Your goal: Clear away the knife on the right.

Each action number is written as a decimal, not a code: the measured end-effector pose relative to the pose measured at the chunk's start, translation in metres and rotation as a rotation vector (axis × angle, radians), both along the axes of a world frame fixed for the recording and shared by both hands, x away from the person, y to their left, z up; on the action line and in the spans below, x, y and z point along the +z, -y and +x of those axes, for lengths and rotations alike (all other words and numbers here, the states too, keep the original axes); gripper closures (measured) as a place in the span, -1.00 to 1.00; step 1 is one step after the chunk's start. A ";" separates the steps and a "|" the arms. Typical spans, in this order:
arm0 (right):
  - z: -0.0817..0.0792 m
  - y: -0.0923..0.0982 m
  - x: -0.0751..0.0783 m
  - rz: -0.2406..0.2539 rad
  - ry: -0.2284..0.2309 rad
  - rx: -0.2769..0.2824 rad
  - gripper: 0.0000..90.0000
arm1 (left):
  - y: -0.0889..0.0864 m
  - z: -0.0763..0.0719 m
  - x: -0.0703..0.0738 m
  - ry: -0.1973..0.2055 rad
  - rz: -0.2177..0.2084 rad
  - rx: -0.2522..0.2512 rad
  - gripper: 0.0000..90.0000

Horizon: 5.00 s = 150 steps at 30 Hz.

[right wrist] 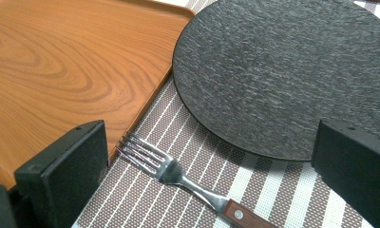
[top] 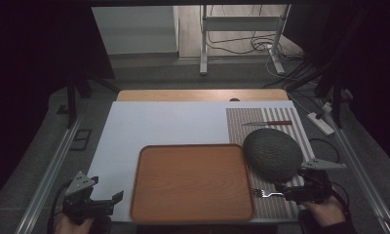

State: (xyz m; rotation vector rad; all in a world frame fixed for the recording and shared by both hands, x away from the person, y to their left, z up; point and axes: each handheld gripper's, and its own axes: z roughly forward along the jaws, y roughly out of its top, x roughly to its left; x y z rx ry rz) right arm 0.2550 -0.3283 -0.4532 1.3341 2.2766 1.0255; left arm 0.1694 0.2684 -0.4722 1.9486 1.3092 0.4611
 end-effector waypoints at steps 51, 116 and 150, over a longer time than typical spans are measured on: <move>0.009 -0.011 0.005 -0.032 0.042 0.065 -1.00 | -0.004 0.001 -0.001 -0.008 -0.043 0.006 -0.97; 0.081 -0.009 -0.001 -0.038 0.023 0.042 -1.00 | -0.004 0.002 -0.001 -0.023 -0.033 0.018 -0.96; 0.131 -0.006 -0.009 -0.083 -0.001 0.014 -1.00 | -0.004 0.003 -0.002 -0.033 -0.041 0.022 -0.96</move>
